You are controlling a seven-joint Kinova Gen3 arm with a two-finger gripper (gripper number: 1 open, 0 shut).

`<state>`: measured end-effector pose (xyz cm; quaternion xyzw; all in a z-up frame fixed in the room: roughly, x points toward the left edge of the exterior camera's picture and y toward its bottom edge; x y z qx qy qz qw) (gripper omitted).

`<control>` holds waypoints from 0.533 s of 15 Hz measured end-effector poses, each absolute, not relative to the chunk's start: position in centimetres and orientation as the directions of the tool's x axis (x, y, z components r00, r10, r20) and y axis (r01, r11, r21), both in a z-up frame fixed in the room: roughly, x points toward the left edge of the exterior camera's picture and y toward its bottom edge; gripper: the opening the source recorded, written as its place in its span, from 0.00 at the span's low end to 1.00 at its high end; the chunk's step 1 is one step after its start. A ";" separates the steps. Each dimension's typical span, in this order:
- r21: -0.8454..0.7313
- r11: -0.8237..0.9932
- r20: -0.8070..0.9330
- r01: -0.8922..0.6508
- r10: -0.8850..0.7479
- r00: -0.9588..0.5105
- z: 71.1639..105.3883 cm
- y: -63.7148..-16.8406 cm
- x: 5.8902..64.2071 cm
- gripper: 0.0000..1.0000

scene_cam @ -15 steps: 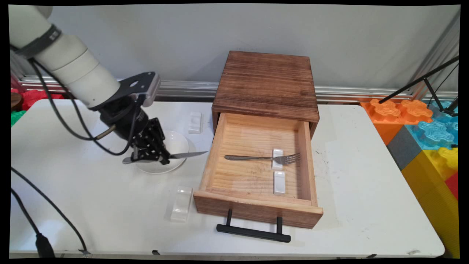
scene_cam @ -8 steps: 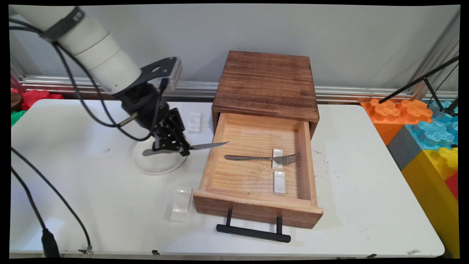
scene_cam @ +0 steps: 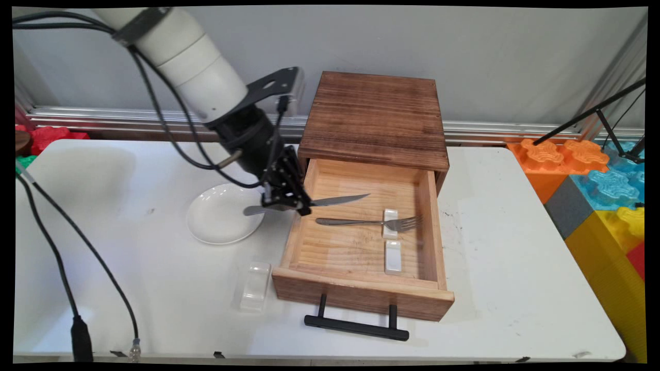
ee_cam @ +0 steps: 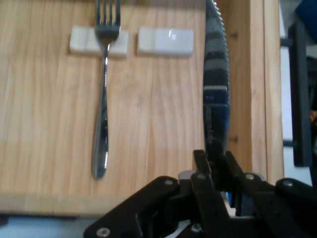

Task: Place the picked object into the drawer

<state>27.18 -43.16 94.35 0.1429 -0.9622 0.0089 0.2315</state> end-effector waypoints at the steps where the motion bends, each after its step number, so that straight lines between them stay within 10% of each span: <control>1: 0.049 0.960 0.455 -0.276 -0.267 -0.849 94.4 -43.4 26.5 0.00; 8: 0.049 0.965 0.497 -0.258 -0.248 -0.832 93.9 -45.0 22.6 0.00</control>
